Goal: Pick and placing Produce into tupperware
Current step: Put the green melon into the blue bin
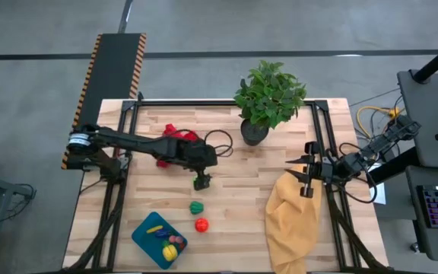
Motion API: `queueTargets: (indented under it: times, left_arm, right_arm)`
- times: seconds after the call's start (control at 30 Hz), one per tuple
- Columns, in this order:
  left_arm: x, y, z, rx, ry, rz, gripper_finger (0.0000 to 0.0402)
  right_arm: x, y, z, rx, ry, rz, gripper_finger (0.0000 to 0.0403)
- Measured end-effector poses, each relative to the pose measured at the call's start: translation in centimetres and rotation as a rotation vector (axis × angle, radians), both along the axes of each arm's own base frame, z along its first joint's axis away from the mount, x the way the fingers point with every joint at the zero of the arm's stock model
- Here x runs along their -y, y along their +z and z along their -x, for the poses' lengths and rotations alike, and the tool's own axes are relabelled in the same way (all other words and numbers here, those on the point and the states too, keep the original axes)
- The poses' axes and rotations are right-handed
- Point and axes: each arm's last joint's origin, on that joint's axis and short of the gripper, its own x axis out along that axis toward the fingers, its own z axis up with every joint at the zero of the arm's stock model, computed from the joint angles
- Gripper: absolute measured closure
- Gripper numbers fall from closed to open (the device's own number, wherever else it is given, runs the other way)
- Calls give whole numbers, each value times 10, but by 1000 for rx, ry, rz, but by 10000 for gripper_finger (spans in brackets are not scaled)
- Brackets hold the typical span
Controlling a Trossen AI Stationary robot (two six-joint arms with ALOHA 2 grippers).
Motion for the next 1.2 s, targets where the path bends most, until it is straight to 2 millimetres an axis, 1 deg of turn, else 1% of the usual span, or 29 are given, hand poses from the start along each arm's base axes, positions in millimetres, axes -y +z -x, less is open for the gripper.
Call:
queueTargets:
  times: [0.1, 0.17, 0.37, 0.47, 0.57, 0.9, 1.2]
  left_arm:
    - [0, -4, -2, -76, -1, -3, 82]
    - [0, -5, -1, -111, 20, 31, 80]
    - [3, -8, -1, -132, 99, 123, 80]
    - [3, -13, 1, -164, 132, 138, 80]
    - [3, -16, -1, -164, 135, 139, 80]
    - [8, -47, -9, -289, 145, 131, 80]
    - [8, -69, -15, -355, 151, 113, 80]
  right_arm:
    - [0, 0, 0, -2, -7, 27, 302]
    - [0, 0, 0, -3, -9, 39, 305]
    - [0, 0, 0, -4, -10, 43, 306]
    - [0, 0, 0, -5, -11, 44, 303]
    - [0, 0, 0, -7, -15, 43, 303]
    - [1, 0, 0, -12, -43, 36, 314]
    - [1, -2, 0, -27, -61, 39, 310]
